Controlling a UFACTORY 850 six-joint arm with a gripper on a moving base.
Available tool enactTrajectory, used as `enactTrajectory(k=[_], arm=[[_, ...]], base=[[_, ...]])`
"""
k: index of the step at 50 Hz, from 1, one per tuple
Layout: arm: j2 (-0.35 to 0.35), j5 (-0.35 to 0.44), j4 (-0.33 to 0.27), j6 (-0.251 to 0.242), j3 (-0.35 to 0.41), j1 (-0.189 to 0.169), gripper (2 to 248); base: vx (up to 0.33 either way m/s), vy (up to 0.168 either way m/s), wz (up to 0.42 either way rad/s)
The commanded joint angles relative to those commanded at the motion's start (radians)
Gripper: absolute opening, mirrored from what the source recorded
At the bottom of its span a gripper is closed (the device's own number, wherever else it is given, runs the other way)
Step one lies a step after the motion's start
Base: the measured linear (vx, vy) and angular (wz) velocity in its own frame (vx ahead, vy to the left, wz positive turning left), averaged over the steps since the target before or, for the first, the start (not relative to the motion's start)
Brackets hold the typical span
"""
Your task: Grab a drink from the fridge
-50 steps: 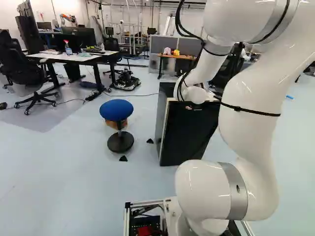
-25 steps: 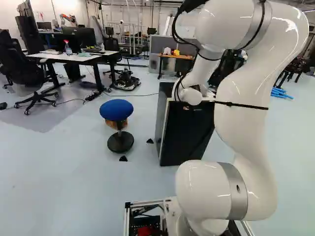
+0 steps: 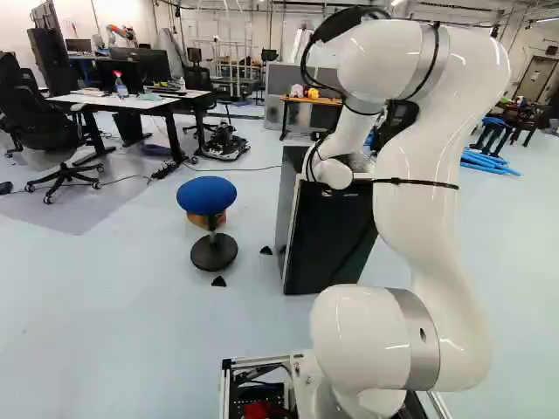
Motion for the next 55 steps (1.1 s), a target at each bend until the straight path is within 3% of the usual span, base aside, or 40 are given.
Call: enactTrajectory(k=[29, 55], arm=[[-0.073, 0.033, 0.0, 0.0, -0.099, 0.004, 247], [-0.075, 0.037, 0.0, 0.0, -0.101, 0.003, 247]], base=[[0.0, 0.0, 0.0], [0.0, 0.0, 0.0]])
